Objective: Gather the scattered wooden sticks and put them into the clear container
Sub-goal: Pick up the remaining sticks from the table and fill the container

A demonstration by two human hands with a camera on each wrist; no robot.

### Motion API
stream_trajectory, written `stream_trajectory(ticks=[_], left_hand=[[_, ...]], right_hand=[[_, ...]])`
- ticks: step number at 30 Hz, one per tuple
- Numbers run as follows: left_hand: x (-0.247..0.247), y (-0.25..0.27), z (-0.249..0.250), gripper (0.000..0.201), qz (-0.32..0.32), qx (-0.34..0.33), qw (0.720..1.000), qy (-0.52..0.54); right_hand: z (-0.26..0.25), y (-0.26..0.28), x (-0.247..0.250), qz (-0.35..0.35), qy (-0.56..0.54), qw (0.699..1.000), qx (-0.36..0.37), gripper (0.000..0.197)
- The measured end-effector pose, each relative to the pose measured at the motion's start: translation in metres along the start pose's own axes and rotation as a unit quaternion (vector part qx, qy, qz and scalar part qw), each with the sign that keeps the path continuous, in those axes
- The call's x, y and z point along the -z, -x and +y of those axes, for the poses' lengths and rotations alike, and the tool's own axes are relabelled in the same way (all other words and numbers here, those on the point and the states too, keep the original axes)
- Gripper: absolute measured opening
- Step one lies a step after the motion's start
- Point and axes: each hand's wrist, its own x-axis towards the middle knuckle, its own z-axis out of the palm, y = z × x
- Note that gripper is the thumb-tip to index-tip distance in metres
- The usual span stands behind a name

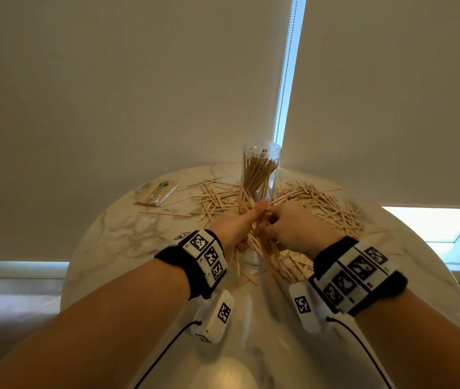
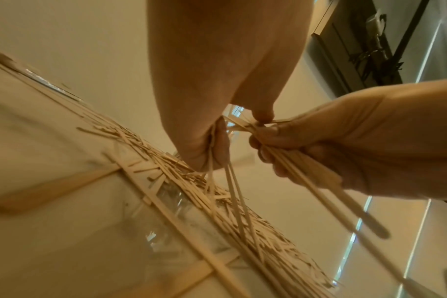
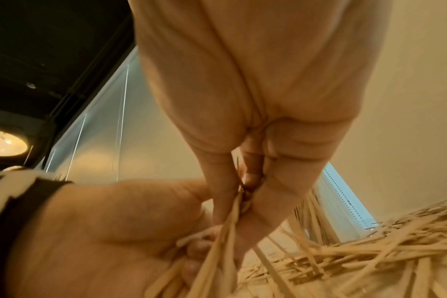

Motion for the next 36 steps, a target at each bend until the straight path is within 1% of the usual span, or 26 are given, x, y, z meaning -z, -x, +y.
stream_trajectory(ticks=[2, 3, 5, 8, 9, 12, 13, 15, 17, 19, 21, 22, 24, 25, 28, 29, 30, 32, 33, 34, 36], left_hand=[[-0.001, 0.001, 0.002, 0.061, 0.015, -0.003, 1.000, 0.024], [-0.001, 0.001, 0.004, 0.051, 0.027, 0.000, 0.999, 0.025], [0.001, -0.001, 0.004, 0.041, 0.050, 0.004, 0.999, 0.014], [0.005, -0.007, 0.002, 0.040, 0.067, -0.004, 0.998, -0.010], [0.006, -0.008, 0.001, 0.040, 0.073, -0.005, 0.997, -0.002], [0.008, -0.011, -0.001, 0.040, 0.092, -0.014, 0.995, 0.040], [0.008, -0.009, -0.001, 0.038, 0.092, -0.021, 0.995, 0.045], [0.010, -0.005, 0.000, 0.031, 0.090, -0.037, 0.994, 0.057], [0.013, -0.001, 0.003, 0.024, 0.095, -0.052, 0.990, 0.089], [0.016, 0.006, 0.009, 0.020, 0.083, -0.060, 0.982, 0.158], [0.018, 0.011, 0.014, 0.018, 0.063, -0.074, 0.970, 0.223], [0.019, 0.013, 0.016, 0.017, 0.055, -0.086, 0.967, 0.233], [0.018, 0.017, 0.019, 0.018, 0.036, -0.109, 0.967, 0.227], [0.018, 0.020, 0.020, 0.020, 0.023, -0.117, 0.967, 0.224], [0.013, 0.027, 0.024, 0.025, -0.013, -0.125, 0.967, 0.222], [0.011, 0.029, 0.024, 0.027, -0.021, -0.129, 0.967, 0.219], [0.010, 0.032, 0.025, 0.029, -0.027, -0.139, 0.967, 0.213], [0.008, 0.036, 0.026, 0.033, -0.026, -0.163, 0.967, 0.192], [0.007, 0.035, 0.026, 0.035, -0.015, -0.175, 0.968, 0.179], [0.007, 0.035, 0.026, 0.037, -0.001, -0.188, 0.968, 0.166], [0.010, 0.031, 0.025, 0.038, 0.024, -0.212, 0.966, 0.146]], right_hand=[[-0.002, -0.002, -0.008, 0.018, 0.014, 0.999, 0.035, 0.006], [-0.003, -0.003, -0.013, 0.022, 0.016, 0.998, 0.049, 0.006], [-0.004, -0.005, -0.021, 0.021, 0.022, 0.998, 0.063, 0.006], [-0.002, -0.009, -0.027, 0.023, 0.030, 0.997, 0.074, 0.007], [-0.002, -0.010, -0.027, 0.018, 0.023, 0.997, 0.078, 0.006], [-0.001, -0.009, -0.027, 0.010, 0.027, 0.996, 0.083, 0.016], [0.000, -0.009, -0.026, 0.009, 0.034, 0.996, 0.080, 0.017], [0.000, -0.008, -0.022, 0.013, 0.038, 0.997, 0.070, 0.011], [0.001, -0.007, -0.016, 0.028, 0.034, 0.997, 0.059, 0.010], [0.002, -0.011, -0.009, 0.059, 0.032, 0.996, 0.054, 0.013], [0.000, -0.014, -0.005, 0.086, 0.060, 0.993, 0.062, 0.023], [-0.001, -0.016, -0.004, 0.087, 0.076, 0.991, 0.067, 0.031], [-0.006, -0.018, -0.006, 0.078, 0.098, 0.988, 0.091, 0.044], [-0.010, -0.018, -0.007, 0.085, 0.111, 0.984, 0.109, 0.050], [-0.020, -0.023, -0.010, 0.149, 0.136, 0.966, 0.163, 0.063], [-0.022, -0.026, -0.009, 0.155, 0.148, 0.962, 0.169, 0.063], [-0.024, -0.029, -0.007, 0.142, 0.155, 0.964, 0.164, 0.059], [-0.029, -0.031, -0.003, 0.093, 0.130, 0.978, 0.134, 0.035], [-0.030, -0.030, -0.003, 0.081, 0.117, 0.981, 0.129, 0.026], [-0.031, -0.029, -0.002, 0.083, 0.127, 0.979, 0.133, 0.023], [-0.035, -0.024, -0.003, 0.093, 0.185, 0.967, 0.149, 0.022]])
